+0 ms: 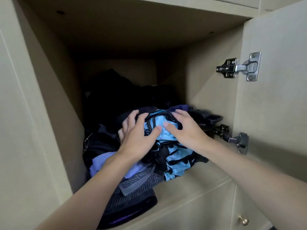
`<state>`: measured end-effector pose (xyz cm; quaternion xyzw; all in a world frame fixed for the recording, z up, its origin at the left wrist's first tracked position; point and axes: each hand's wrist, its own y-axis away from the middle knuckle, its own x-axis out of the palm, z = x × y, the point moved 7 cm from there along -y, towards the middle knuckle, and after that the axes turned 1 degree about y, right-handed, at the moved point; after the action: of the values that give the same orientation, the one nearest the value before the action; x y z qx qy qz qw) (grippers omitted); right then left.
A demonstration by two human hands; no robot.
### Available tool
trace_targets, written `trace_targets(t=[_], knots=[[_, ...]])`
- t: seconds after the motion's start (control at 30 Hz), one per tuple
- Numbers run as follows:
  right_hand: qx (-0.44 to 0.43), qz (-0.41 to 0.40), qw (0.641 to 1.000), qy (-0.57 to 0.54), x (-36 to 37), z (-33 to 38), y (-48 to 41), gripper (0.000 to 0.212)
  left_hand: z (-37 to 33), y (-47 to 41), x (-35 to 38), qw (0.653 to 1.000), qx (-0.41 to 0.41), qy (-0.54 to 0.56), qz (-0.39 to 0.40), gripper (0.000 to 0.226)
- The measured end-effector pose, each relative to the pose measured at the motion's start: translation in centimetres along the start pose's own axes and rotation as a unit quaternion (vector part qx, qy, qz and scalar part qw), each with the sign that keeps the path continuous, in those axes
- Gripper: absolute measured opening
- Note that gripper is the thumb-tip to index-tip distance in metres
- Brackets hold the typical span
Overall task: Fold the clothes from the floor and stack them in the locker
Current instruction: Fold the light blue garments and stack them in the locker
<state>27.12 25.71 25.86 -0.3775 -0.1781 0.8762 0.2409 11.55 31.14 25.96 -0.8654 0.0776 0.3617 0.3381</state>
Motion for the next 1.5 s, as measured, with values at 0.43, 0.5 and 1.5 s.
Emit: trace_targets(t=[0.43, 0.5, 1.5], knots=[[-0.043, 0.021, 0.999, 0.016, 2.0, -2.2, 1.2, 0.073, 1.0, 0.6, 1.5, 0.997, 0.061, -0.032, -0.015, 0.064], [-0.048, 0.005, 0.999, -0.013, 2.3, -2.4, 1.7, 0.065, 1.2, 0.5, 1.6, 0.997, 0.058, -0.052, -0.010, 0.060], [0.096, 0.049, 0.991, 0.079, -1.1, 0.4, 17.2, 0.055, -4.2, 12.6, -2.8, 0.994, 0.087, 0.047, 0.048, 0.032]])
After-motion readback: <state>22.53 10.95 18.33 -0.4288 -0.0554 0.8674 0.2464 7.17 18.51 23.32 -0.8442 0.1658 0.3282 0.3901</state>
